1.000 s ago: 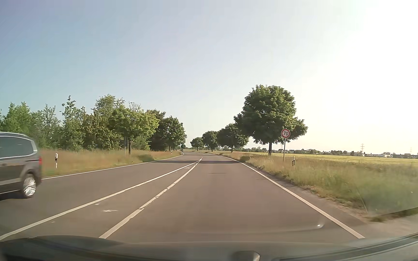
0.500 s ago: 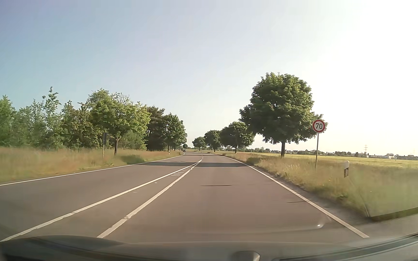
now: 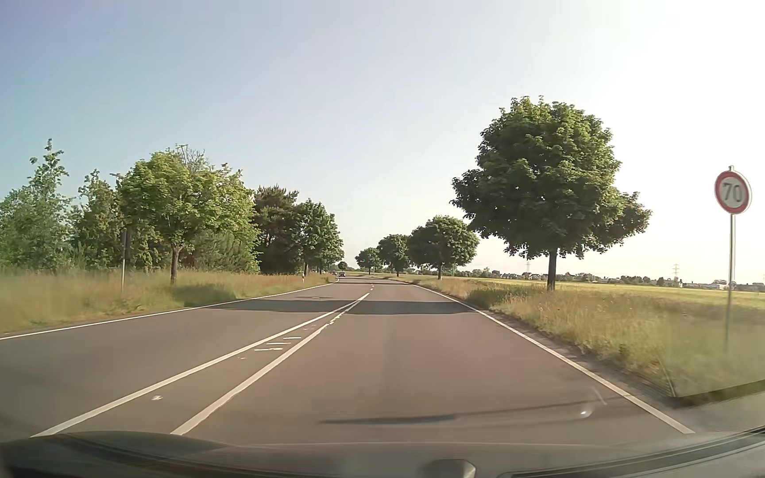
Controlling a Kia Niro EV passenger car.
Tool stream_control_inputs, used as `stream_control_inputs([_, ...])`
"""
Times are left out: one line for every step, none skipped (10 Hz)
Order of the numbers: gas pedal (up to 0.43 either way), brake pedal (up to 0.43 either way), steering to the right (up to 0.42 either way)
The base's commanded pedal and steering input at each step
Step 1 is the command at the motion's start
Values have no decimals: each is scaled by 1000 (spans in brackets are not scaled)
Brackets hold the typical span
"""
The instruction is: Follow the waypoints while adhering to traffic rules and regulations
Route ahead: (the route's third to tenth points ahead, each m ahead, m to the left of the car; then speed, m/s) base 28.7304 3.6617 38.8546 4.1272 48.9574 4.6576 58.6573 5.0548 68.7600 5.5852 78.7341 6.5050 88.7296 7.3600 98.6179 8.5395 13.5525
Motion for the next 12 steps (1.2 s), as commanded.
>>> stream_control_inputs([197, 30, -6])
stream_control_inputs([197, 30, -6])
stream_control_inputs([197, 30, -4])
stream_control_inputs([197, 30, -2])
stream_control_inputs([197, 30, -1])
stream_control_inputs([197, 30, 0])
stream_control_inputs([197, 30, -1])
stream_control_inputs([197, 30, -1])
stream_control_inputs([197, 30, 0])
stream_control_inputs([197, 30, 0])
stream_control_inputs([197, 30, 0])
stream_control_inputs([197, 30, -1])
